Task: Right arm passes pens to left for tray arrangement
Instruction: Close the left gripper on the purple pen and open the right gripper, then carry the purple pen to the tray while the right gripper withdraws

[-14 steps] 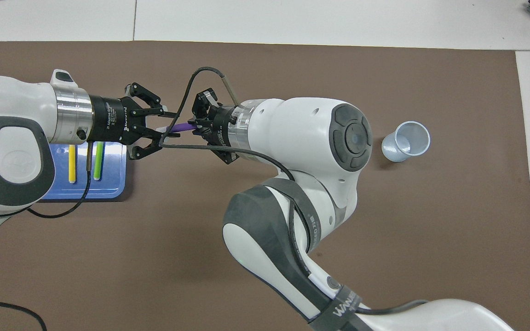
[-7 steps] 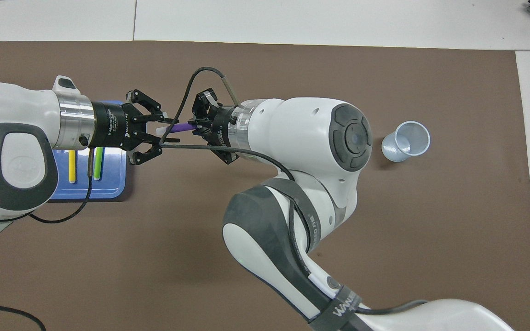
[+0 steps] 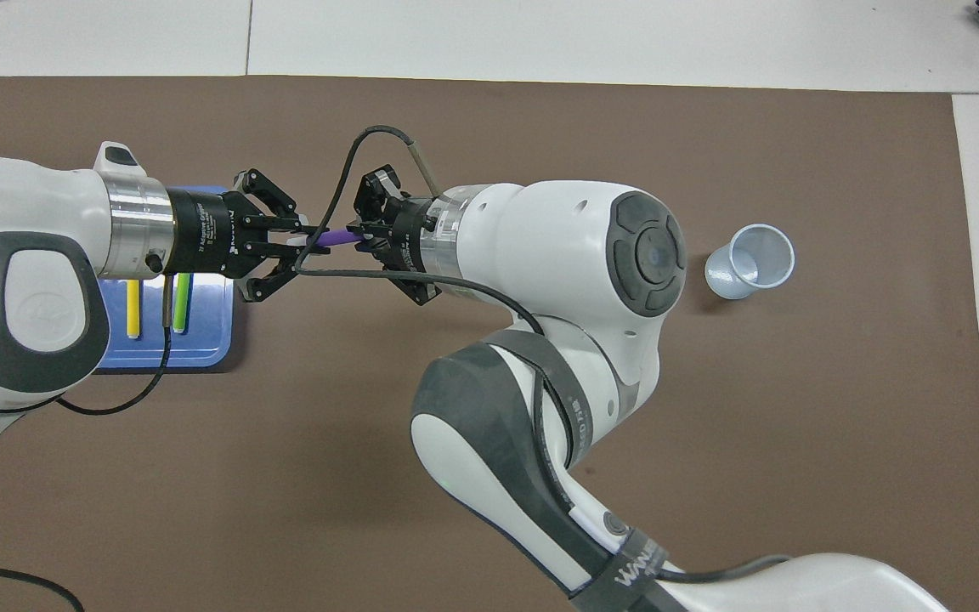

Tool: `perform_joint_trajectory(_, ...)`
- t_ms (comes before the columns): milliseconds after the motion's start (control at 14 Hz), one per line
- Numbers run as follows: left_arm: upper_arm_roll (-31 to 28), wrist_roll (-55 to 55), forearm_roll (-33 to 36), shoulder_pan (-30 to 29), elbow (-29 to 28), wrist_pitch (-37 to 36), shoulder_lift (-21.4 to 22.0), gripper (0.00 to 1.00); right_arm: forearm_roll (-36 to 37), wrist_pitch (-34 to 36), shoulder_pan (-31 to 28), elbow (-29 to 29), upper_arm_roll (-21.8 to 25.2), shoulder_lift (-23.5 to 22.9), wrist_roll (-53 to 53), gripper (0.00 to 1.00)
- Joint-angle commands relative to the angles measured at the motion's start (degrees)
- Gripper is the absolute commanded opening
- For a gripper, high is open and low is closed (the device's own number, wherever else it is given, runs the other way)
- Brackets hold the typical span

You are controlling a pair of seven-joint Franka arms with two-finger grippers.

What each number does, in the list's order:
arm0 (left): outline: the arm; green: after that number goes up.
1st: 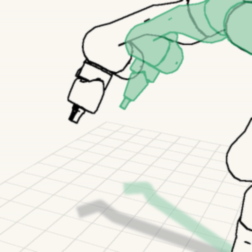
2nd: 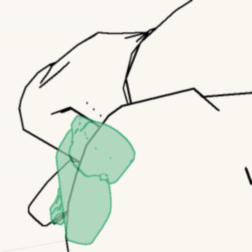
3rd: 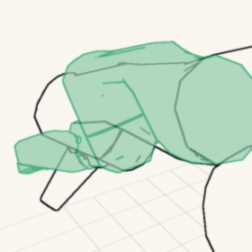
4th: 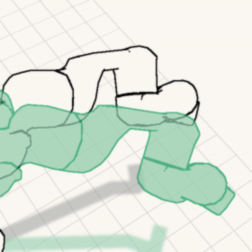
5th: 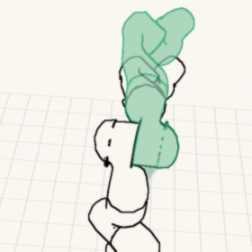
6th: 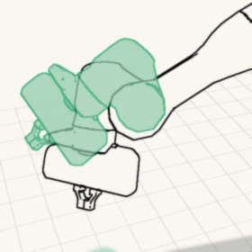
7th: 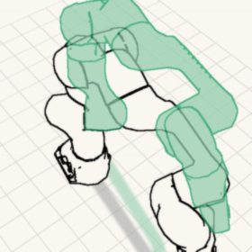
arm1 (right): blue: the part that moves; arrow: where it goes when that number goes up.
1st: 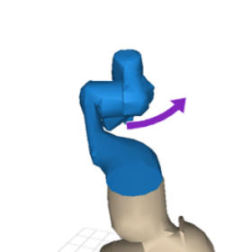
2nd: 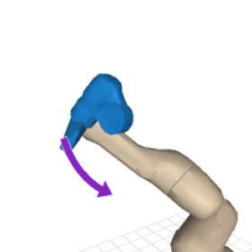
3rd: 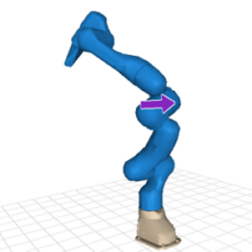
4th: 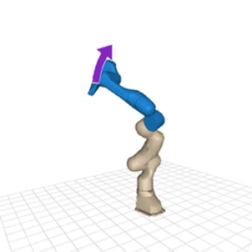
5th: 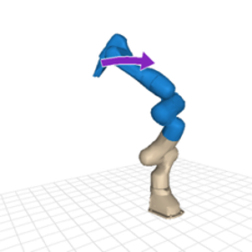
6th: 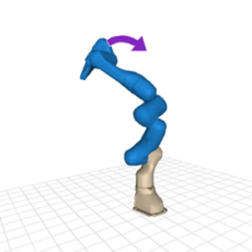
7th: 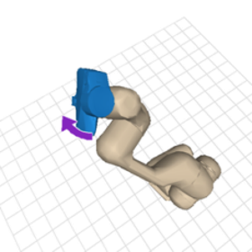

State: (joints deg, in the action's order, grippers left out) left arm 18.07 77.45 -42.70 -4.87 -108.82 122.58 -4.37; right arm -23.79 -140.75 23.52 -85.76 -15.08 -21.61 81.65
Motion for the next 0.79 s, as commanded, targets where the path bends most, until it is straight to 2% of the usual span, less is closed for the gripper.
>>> perform_joint_trajectory(0, -0.4, -1.07, -0.28, -0.14, -1.75, -0.15, 2.26, 0.0, -1.17, 0.3, -0.67, -0.72, -0.39, 0.35, -0.27, 0.0)
perform_joint_trajectory(72, -0.49, -1.86, -0.28, -0.14, -2.01, -0.23, 2.34, 0.0, -1.17, 0.3, -0.67, -0.72, -0.39, 0.35, -0.09, 0.67)
perform_joint_trajectory(143, -0.49, -3.35, -0.28, -0.31, -2.01, -0.41, 2.35, 0.0, -1.17, 0.47, -0.58, -0.72, -0.39, 0.35, 0.0, 1.0)
perform_joint_trajectory(358, -0.58, -5.63, 0.59, -2.07, -2.36, -0.94, 2.52, 0.0, -1.17, 3.89, -1.46, -0.63, -0.3, 0.96, -0.09, 1.0)
perform_joint_trajectory(716, -0.58, -17.13, 13.04, -5.32, -3.24, -5.67, 3.31, 0.0, -0.3, 12.5, -4.53, -0.63, -0.13, 3.15, -3.59, 1.0)
